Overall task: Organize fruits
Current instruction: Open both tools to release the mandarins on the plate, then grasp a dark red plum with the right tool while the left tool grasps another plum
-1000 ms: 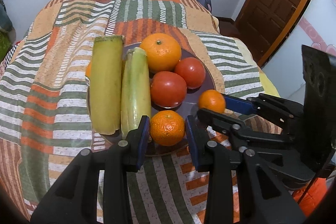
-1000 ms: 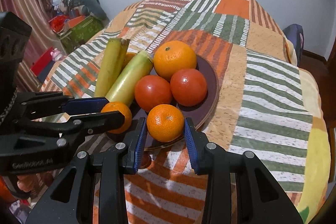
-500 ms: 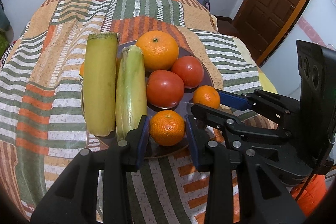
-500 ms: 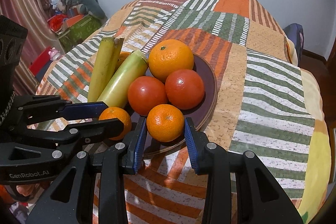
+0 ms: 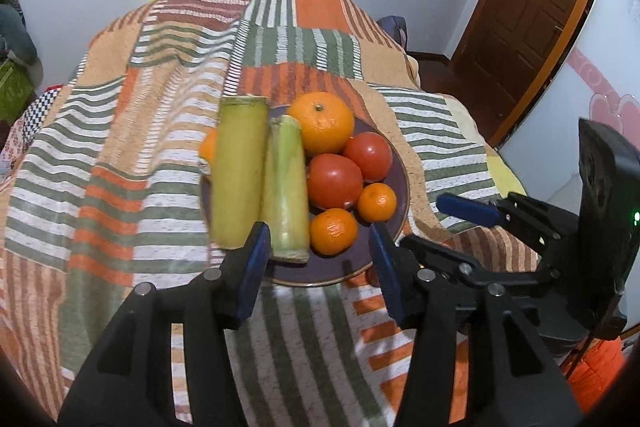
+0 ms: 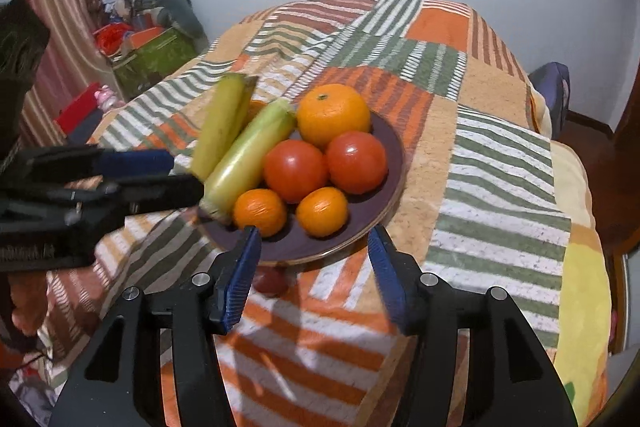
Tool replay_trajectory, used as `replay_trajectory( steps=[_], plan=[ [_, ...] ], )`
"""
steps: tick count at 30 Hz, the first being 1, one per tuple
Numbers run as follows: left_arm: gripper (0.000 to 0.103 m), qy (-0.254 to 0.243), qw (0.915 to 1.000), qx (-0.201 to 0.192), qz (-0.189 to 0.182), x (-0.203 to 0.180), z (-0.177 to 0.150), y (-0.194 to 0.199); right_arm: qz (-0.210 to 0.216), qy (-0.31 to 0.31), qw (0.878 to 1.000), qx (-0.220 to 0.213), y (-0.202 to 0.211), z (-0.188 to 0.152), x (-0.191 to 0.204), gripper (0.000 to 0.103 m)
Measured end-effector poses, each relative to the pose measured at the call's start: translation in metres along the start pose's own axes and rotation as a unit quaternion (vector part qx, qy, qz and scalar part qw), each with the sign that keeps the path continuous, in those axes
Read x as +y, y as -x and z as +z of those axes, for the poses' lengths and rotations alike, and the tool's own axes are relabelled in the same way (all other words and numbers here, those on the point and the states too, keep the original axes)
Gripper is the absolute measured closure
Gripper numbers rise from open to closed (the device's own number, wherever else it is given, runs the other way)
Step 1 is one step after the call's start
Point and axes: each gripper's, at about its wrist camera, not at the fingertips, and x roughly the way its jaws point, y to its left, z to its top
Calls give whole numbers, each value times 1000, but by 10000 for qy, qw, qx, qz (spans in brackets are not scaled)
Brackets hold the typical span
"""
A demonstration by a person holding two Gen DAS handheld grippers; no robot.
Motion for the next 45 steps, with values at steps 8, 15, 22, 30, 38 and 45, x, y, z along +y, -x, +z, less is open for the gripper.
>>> replay_trajectory(
  steps=[8,15,22,30,38,45],
  plan=[
    [47,230,9996,58,176,35,-15,20,257,-35,9990,355,-19,-13,16,56],
    [47,435,9985,206,252,58,-36,25,216,10,9982,565,-40,-13,24,72],
    [47,421,9985,304,183,55,-54,31,130,-90,9981,603,-39,-14,17,83],
    [47,385,9981,475,47,40,-79,46,73,-60,9990,430,-5,-20,29,83],
    [47,296,9969,710,159,25,-112,56,54,-21,9999,108,40,-31,40,83],
    [59,360,9944,975,193,24,-135,49,28,-31,10000,2,58,-42,44,83]
  ],
)
